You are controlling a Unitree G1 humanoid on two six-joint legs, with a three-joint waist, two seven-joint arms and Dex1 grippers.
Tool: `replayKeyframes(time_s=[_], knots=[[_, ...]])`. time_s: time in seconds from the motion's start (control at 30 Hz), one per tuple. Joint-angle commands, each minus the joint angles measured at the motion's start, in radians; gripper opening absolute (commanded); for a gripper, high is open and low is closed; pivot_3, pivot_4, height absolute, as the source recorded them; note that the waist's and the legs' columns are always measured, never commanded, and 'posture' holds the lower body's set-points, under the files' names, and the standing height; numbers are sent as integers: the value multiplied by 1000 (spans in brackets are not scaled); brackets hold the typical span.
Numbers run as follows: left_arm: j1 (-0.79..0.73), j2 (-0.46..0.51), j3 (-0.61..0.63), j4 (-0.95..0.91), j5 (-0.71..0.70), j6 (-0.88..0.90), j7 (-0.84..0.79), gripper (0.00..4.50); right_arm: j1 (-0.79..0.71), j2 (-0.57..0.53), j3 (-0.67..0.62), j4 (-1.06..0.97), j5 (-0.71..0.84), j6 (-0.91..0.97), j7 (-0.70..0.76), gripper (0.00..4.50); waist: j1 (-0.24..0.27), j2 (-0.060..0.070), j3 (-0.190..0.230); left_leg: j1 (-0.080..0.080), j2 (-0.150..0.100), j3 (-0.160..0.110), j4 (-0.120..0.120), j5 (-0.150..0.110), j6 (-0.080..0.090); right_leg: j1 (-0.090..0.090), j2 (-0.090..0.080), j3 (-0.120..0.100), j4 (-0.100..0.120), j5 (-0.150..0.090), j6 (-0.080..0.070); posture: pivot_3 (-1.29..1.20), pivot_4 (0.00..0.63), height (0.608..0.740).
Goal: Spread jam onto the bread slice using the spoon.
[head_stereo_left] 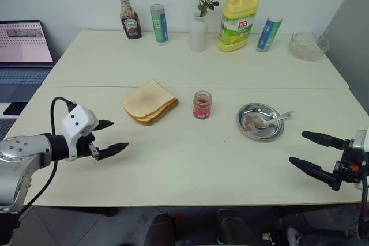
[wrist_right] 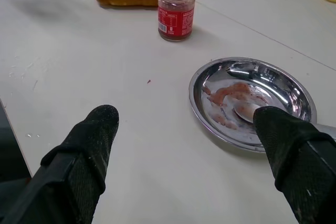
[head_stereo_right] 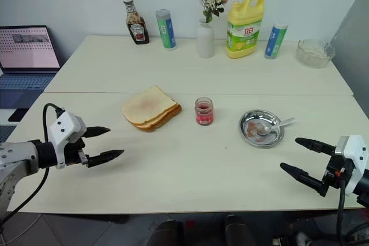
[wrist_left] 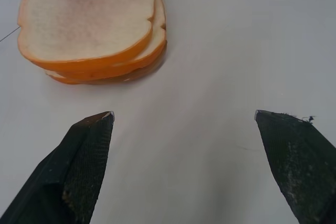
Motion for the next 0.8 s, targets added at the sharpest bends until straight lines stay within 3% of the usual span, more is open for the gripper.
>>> replayKeyframes(time_s=[0.03, 0.8], knots=[[-24, -1, 4, -17, 2, -9, -4, 4500, -12, -3, -35, -5, 0, 0, 2, 4436, 0, 0, 0, 0, 0, 0, 0, 0, 0, 0, 0, 0, 0, 0, 0, 0, 150, 740], [-17, -77, 35, 21, 32, -64, 24, 4500, -54, 7, 6, -45, 5, 97, -51, 4436, 0, 0, 0, 0, 0, 0, 1, 0, 0, 0, 1, 0, 1, 0, 0, 0, 150, 740]])
